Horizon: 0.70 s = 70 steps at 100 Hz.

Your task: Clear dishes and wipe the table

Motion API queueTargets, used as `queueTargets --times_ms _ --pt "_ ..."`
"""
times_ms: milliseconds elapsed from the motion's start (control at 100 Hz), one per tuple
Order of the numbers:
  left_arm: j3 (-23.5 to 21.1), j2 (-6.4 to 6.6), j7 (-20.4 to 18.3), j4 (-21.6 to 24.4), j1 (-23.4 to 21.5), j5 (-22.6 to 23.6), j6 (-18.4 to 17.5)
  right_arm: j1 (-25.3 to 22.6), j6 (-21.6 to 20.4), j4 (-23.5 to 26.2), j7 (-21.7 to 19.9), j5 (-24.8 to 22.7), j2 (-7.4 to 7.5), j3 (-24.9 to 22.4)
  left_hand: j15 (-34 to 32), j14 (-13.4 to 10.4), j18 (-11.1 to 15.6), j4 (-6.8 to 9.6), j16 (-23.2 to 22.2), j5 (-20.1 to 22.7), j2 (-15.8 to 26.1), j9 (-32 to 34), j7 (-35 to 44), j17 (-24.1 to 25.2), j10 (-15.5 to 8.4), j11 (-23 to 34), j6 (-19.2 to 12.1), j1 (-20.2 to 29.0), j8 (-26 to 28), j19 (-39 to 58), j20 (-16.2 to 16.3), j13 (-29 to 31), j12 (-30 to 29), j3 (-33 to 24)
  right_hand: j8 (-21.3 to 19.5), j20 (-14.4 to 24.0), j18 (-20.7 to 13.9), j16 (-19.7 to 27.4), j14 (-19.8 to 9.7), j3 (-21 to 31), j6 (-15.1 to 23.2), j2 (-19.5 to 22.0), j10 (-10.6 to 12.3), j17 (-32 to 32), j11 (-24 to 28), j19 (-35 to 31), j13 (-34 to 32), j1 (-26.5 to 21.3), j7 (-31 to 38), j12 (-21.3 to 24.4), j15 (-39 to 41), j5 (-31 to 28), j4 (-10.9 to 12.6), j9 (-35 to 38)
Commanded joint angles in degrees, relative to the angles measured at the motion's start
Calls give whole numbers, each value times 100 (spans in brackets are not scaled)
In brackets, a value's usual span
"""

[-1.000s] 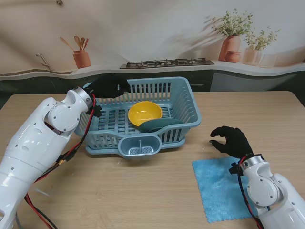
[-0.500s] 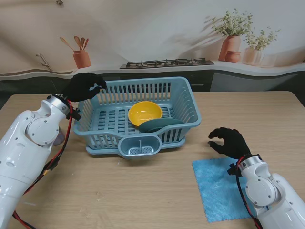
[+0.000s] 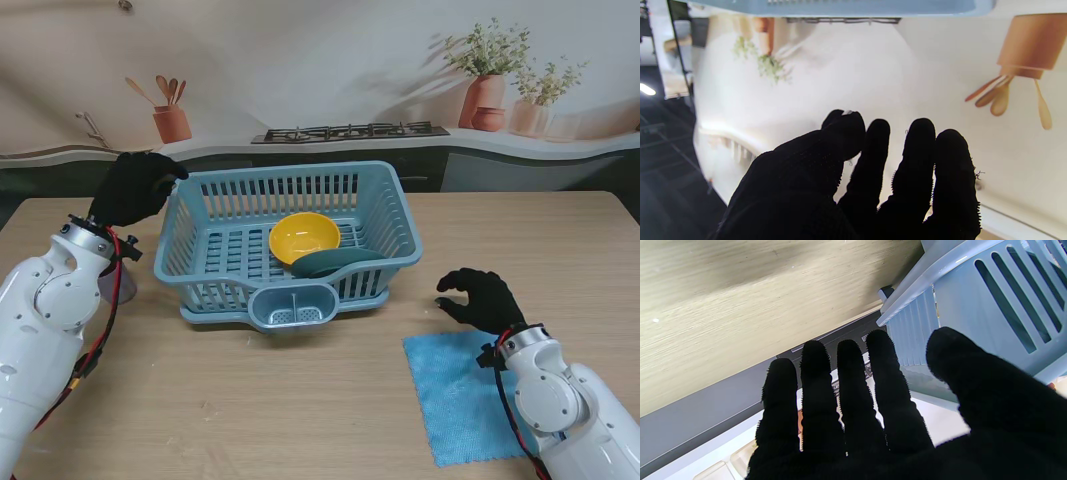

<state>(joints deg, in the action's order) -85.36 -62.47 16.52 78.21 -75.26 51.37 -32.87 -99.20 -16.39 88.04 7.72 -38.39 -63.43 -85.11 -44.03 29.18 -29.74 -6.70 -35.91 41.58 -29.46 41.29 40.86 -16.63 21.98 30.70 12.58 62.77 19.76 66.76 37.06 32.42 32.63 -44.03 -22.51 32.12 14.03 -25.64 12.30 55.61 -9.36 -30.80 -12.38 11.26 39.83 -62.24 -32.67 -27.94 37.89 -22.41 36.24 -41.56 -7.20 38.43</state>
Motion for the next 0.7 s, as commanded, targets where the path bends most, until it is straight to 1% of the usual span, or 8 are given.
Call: queueTargets --times_ms 0,120,190,290,420,500,570,690 --pt "-82 28 -28 -63 -117 -6 -47 -17 0 10 -85 -19 5 17 104 -184 206 -81 89 -263 123 -327 -85 199 -121 115 36 91 24 -193 -139 -268 -91 -309 -44 87 -161 40 -138 -17 -33 110 68 -86 -79 87 113 -12 -28 58 -38 96 256 -145" --pt "-233 29 269 -83 -292 186 -87 -25 23 19 -98 -8 5 30 228 -300 466 -13 139 -574 197 -1005 -285 615 -174 456 92 -130 122 -347 -261 -726 -434 -535 -45 86 -164 40 -136 -19 -32 112 61 -91 -83 90 114 -10 -27 60 -38 94 256 -150" --pt "-314 35 498 -118 -393 341 -108 -28 36 24 -107 -2 6 42 271 -333 539 3 154 -684 220 -1171 -315 748 -196 487 91 -217 147 -405 -295 -858 -529 -570 -44 88 -166 39 -142 -18 -37 108 72 -88 -83 89 109 -10 -30 60 -36 95 256 -147" --pt "-438 35 676 -126 -559 436 -115 -27 42 28 -117 9 6 56 339 -340 552 -4 177 -755 229 -1310 -389 896 -192 459 114 -349 124 -458 -321 -1013 -597 -537 -45 88 -166 39 -139 -19 -35 109 71 -87 -83 89 111 -3 -28 59 -38 90 256 -148" --pt "-552 51 976 -187 -749 635 -97 -17 39 18 -123 8 8 66 484 -387 559 61 234 -821 267 -1485 -565 1102 -228 405 108 -569 82 -551 -379 -1220 -707 -584 -45 88 -170 38 -139 -17 -36 107 71 -88 -83 92 106 -3 -31 60 -36 93 256 -147" --pt "-582 87 1145 -226 -863 837 -34 -17 56 13 -119 1 8 78 560 -411 478 78 256 -830 273 -1523 -632 1250 -259 384 80 -674 72 -600 -407 -1298 -745 -535 -45 89 -169 37 -134 -14 -39 107 63 -87 -80 90 107 -10 -32 58 -34 92 256 -144" --pt "-595 127 1306 -278 -947 1022 38 -18 78 13 -124 7 8 94 665 -462 431 158 288 -841 280 -1561 -736 1324 -295 326 65 -848 59 -662 -459 -1325 -803 -581 -46 90 -166 36 -136 -13 -34 102 74 -88 -78 90 107 -11 -29 57 -33 89 256 -142" --pt "-631 148 1455 -329 -1085 1131 119 -18 103 20 -141 11 10 116 802 -526 417 163 323 -848 284 -1651 -795 1529 -324 252 71 -994 53 -837 -551 -1446 -847 -516 -46 92 -162 36 -135 -11 -39 100 65 -83 -73 86 106 -11 -28 56 -32 83 255 -139"
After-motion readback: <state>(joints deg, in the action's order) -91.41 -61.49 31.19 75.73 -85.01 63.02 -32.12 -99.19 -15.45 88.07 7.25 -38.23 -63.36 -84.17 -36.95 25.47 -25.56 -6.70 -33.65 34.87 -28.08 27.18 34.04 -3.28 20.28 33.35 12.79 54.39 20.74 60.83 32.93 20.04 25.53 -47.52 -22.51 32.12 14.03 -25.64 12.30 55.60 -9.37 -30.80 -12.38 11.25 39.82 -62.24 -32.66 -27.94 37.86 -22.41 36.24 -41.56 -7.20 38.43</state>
